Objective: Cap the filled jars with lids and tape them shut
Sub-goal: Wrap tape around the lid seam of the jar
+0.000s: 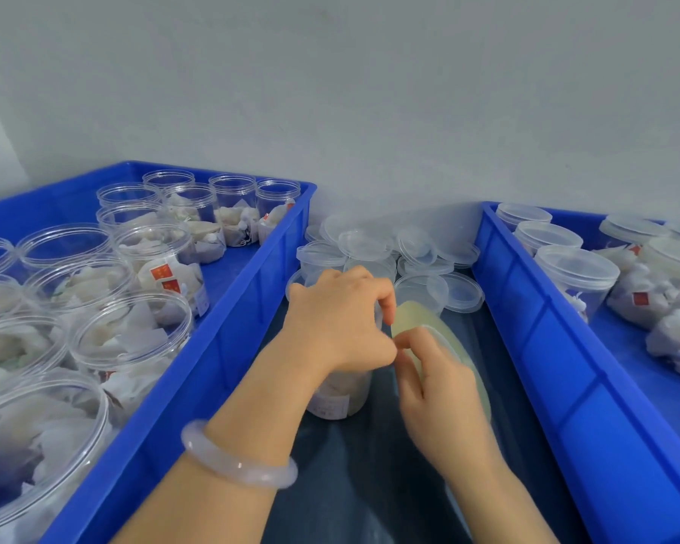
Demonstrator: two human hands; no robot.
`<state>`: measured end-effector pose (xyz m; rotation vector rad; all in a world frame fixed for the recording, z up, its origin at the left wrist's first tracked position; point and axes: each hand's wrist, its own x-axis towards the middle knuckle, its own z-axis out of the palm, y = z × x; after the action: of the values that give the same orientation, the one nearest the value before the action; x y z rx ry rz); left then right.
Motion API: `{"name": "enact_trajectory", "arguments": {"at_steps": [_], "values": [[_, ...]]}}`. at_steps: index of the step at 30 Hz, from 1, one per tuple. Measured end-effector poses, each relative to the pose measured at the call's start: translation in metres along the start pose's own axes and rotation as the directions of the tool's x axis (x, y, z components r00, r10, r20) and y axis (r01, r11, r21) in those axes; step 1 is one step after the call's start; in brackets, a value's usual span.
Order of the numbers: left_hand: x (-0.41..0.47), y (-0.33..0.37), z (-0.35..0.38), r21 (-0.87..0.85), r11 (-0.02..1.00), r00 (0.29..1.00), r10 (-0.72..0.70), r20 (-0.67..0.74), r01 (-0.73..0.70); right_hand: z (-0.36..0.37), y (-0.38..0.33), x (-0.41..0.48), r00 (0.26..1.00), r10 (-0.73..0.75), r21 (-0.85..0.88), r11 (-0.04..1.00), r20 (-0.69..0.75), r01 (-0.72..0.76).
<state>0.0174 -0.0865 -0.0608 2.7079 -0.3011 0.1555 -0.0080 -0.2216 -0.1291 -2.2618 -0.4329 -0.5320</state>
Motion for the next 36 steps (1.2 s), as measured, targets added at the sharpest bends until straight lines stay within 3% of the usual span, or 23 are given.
{"name": "enact_trajectory", "arguments": {"at_steps": [3,10,14,19,31,33,36], "values": [[0.014,0.009,-0.007,0.065,0.993,0.982,-0.106,0.154,0.097,0.001,0.004,0.001,1.000,-0.013,-0.016,1.000,-0.002,0.013],[0.030,0.013,-0.005,0.099,0.985,0.961,-0.158,0.226,0.138,0.000,0.005,0.002,1.000,-0.020,-0.056,0.998,0.022,0.022],[0.030,0.013,-0.003,0.229,0.956,0.934,-0.242,0.264,0.184,-0.002,0.003,0.002,1.000,-0.010,-0.071,0.997,0.018,0.011],[0.035,0.011,0.001,0.096,0.979,0.967,-0.192,0.165,0.178,0.000,-0.002,0.002,0.999,0.030,-0.089,0.995,-0.037,-0.034],[0.039,0.013,0.006,0.076,0.974,0.967,-0.221,0.129,0.212,-0.001,-0.009,-0.010,0.994,0.078,-0.058,0.995,-0.082,-0.083],[0.039,0.012,0.006,0.058,0.970,0.965,-0.241,0.104,0.236,-0.003,-0.012,-0.017,0.996,0.045,-0.056,0.997,-0.073,-0.049],[0.045,0.003,0.001,0.019,0.937,0.937,-0.347,-0.031,0.348,0.006,-0.028,-0.048,0.992,-0.117,-0.089,0.990,-0.042,0.112]]}}
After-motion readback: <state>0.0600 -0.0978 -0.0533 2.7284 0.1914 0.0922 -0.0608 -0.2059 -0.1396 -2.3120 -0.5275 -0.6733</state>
